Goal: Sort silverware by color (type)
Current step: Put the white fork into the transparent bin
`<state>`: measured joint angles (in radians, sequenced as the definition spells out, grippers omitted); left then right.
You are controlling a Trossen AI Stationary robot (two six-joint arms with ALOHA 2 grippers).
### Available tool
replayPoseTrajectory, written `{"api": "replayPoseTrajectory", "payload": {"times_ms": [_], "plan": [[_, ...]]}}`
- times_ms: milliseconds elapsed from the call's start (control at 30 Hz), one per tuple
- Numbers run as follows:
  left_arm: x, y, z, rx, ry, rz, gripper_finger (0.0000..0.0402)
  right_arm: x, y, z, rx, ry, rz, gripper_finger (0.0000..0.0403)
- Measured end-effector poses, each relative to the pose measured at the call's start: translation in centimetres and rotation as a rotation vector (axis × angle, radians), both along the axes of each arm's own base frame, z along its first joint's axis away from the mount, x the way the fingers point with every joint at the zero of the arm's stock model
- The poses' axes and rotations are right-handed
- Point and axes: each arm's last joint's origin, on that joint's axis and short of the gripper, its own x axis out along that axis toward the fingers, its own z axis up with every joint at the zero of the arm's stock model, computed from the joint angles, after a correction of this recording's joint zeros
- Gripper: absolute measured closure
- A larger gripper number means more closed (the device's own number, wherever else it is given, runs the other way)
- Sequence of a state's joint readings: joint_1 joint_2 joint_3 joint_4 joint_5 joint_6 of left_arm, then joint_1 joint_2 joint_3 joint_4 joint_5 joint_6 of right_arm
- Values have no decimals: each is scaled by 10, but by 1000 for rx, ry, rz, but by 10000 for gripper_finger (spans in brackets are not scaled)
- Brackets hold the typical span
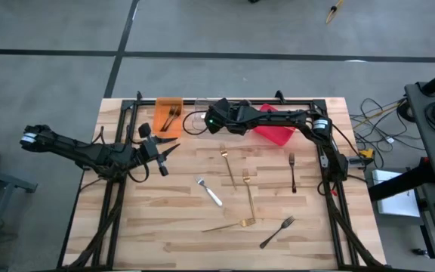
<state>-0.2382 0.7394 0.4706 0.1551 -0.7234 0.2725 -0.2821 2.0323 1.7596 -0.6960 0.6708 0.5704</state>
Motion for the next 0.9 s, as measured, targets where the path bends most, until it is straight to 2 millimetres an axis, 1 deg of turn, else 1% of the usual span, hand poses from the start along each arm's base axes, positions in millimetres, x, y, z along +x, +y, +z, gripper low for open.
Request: {"api": "replayPoseTrajectory", "payload": {"times_ms": [167, 467, 600, 900], "plan": [[0, 0, 0, 0, 0, 0, 325, 1, 0, 0, 1, -21, -9, 206], [0, 0, 0, 0, 0, 0, 325, 3, 0, 1, 10, -49, 2, 151], [0, 0, 0, 0, 0, 0, 325, 3, 0, 1, 9, -49, 2, 134], [0, 0, 0, 0, 0, 0, 325, 3, 0, 6, 1, -62, 8, 124]]}}
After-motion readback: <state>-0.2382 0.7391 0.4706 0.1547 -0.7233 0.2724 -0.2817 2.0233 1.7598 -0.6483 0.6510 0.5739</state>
